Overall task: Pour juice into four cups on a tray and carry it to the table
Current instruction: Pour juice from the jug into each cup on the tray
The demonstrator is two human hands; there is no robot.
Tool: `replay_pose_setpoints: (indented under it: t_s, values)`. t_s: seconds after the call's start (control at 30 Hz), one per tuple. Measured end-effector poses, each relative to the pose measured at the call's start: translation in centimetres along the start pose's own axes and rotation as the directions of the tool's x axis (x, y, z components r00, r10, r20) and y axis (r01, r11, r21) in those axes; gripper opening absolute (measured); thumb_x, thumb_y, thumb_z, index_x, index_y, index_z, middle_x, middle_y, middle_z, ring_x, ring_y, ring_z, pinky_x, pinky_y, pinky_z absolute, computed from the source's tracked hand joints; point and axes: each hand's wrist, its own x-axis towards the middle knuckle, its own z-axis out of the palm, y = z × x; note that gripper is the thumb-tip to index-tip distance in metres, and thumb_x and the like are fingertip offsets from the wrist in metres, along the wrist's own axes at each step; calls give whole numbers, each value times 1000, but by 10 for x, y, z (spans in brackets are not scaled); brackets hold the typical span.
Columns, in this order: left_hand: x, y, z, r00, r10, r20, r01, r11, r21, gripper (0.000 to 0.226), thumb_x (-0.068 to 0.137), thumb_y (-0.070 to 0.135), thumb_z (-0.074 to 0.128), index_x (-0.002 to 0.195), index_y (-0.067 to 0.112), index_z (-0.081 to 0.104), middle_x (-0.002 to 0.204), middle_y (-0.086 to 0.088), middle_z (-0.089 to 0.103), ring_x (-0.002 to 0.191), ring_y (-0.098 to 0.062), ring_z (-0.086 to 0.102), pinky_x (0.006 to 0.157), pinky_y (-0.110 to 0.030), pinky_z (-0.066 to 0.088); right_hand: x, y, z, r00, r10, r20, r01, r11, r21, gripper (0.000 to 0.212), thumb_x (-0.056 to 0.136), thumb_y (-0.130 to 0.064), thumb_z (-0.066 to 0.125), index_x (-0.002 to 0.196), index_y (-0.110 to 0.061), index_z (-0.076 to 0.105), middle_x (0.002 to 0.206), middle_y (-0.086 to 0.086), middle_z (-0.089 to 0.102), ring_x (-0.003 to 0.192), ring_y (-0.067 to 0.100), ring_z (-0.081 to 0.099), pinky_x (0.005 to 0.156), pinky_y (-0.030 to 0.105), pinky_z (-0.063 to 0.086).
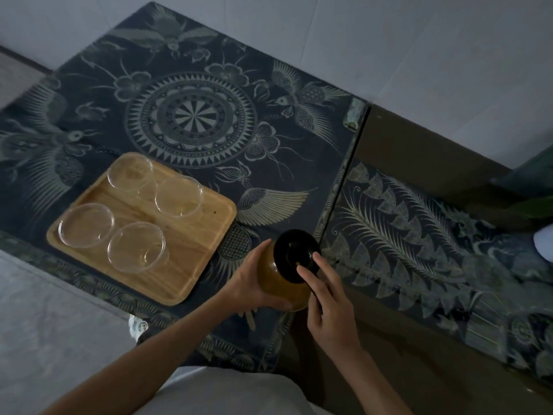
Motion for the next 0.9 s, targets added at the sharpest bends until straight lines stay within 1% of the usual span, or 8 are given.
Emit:
replay_pose_setpoints:
  t_s: [0.1,0.23,0.37,0.47,0.57,0.7,0.8,0.9]
  values:
    - [0,1,1,999,-26,-36,24,998,-55,145,43,67,101,162,36,25,157,6,46,146,-15,46,118,-51,46,20,1,-6,999,-18,33,18,1000,-25,63,91,10,56,143,-27,54,160,-3,34,138,10,49,83,18,56]
    - [2,12,-2,998,-47,-36,42,992,-122,142,41,67,100,160,39,29,153,8,48,142,-12,49,117,-47,48,41,3,-12,996,-16,93,22,997,-71,64,89,9,57,142,-26,56,159,-5,37,128,-14,41,65,26,58]
    - [4,15,-8,995,-90,-36,82,980,-181,139,37,69,101,156,40,36,149,7,55,138,-13,54,113,-48,52,60,0,-19,988,-40,152,52,996,-79,65,90,7,55,146,-27,52,159,-9,32,132,-9,42,72,27,59]
    - [-2,23,-12,994,-107,-34,97,973,-207,120,41,63,102,145,42,47,142,7,59,132,-13,58,109,-41,55,71,-9,-24,978,-80,193,98,992,-82,65,90,6,53,146,-28,51,158,-9,34,136,-5,40,77,22,58]
    - [-13,33,-15,994,-96,-42,82,959,-271,97,57,35,104,137,45,48,138,6,62,127,-11,62,98,-26,57,79,-21,-30,963,-102,249,128,988,-90,66,89,7,54,145,-28,53,156,-8,38,110,1,59,64,10,50]
    - [-33,43,-22,995,-69,-77,35,926,-375,91,66,11,100,142,29,53,133,-1,69,122,-16,69,97,-32,61,88,-39,-39,939,-132,317,175,978,-112,68,88,2,50,146,-32,50,158,-11,35,79,12,66,52,24,51]
    - [-49,51,-34,993,-92,-80,46,891,-452,90,66,14,98,144,26,53,133,-2,70,121,-16,71,94,-32,62,97,-57,-45,927,-167,336,217,969,-118,67,89,-1,48,146,-37,49,158,-14,34,66,14,64,49,26,51]
    - [-65,63,-47,992,-94,-89,35,854,-518,86,69,17,96,143,28,53,132,1,69,115,-6,72,88,-29,63,108,-76,-51,913,-196,359,244,965,-96,68,89,0,49,146,-38,49,157,-15,36,66,16,64,49,28,51]
